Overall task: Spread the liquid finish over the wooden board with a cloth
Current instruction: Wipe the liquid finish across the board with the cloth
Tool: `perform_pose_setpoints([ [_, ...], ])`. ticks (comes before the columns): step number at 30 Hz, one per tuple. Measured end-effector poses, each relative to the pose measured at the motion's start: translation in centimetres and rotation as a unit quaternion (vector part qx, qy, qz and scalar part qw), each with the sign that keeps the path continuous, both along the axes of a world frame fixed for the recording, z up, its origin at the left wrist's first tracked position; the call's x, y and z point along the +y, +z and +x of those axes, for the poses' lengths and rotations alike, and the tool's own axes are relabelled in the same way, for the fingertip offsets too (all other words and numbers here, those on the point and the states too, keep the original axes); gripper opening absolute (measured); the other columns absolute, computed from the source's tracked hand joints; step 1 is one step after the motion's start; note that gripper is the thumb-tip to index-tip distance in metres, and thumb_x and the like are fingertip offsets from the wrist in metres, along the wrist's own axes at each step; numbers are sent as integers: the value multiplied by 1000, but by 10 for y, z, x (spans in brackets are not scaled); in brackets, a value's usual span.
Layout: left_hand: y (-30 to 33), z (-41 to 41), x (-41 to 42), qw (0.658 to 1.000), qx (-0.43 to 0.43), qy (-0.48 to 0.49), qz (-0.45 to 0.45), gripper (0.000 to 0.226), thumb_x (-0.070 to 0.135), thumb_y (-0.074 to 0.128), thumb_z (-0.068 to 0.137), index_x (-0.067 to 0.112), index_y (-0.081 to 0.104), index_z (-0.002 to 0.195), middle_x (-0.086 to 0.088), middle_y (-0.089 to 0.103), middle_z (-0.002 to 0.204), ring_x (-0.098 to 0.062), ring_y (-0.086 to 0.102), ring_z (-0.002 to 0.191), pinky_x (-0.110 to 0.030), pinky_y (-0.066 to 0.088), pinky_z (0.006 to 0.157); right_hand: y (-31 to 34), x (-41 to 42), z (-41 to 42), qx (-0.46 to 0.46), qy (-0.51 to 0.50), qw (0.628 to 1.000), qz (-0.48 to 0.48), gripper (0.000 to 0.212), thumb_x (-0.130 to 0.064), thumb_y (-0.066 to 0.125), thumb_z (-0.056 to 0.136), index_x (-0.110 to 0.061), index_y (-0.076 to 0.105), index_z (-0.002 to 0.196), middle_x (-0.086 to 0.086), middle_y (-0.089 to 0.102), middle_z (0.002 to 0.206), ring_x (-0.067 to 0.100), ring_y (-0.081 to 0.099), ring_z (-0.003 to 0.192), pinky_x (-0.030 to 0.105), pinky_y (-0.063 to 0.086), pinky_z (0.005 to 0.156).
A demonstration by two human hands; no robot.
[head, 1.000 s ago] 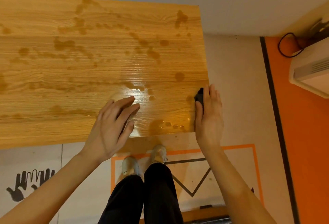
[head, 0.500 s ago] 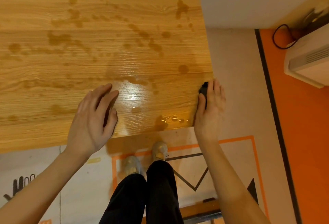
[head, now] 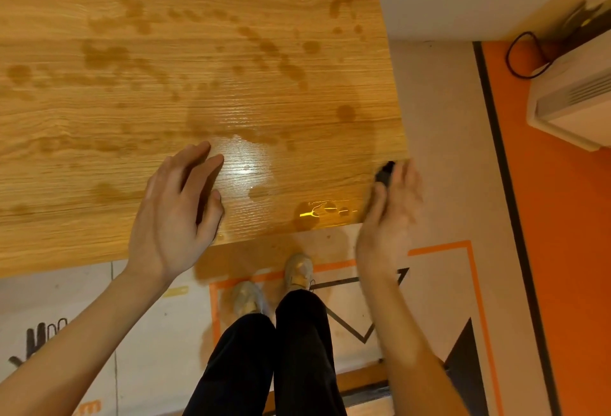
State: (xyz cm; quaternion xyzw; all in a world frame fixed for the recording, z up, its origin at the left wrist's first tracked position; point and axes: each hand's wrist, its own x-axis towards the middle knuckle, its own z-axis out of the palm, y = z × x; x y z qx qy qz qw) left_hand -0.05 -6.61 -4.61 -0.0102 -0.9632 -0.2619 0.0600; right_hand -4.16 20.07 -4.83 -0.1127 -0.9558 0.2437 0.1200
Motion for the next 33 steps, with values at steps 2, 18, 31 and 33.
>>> perform_pose_setpoints([
  [2,1,-1,0,1000,-2,2,2,44,20,50,98,2,57,137,-16,50,147,-37,48,135,-49,36,110,-3,-56,21,5,87,992,87,48,-2,30,96,-7,43,143,15,38,151,32,26,144,39,16,122],
  [18,0,-1,1,1000,6,5,7,42,18,53,98,1,58,136,-17,51,146,-35,51,133,-46,41,108,1,-93,51,22,130,991,-3,45,-19,48,101,-12,42,145,14,35,154,30,25,146,49,27,117],
  [31,-1,1,1,1000,27,-2,0,40,13,56,96,-1,59,134,-18,53,144,-38,54,128,-51,43,106,14,-68,38,-45,156,984,71,49,-30,16,108,-10,21,153,9,17,161,24,13,149,46,22,120],
  [33,1,-1,1,1000,20,-2,2,41,13,56,96,0,59,135,-16,51,145,-36,54,128,-47,41,107,7,-91,54,-29,278,949,143,50,-30,13,107,-11,21,153,9,18,161,26,17,148,43,23,119],
])
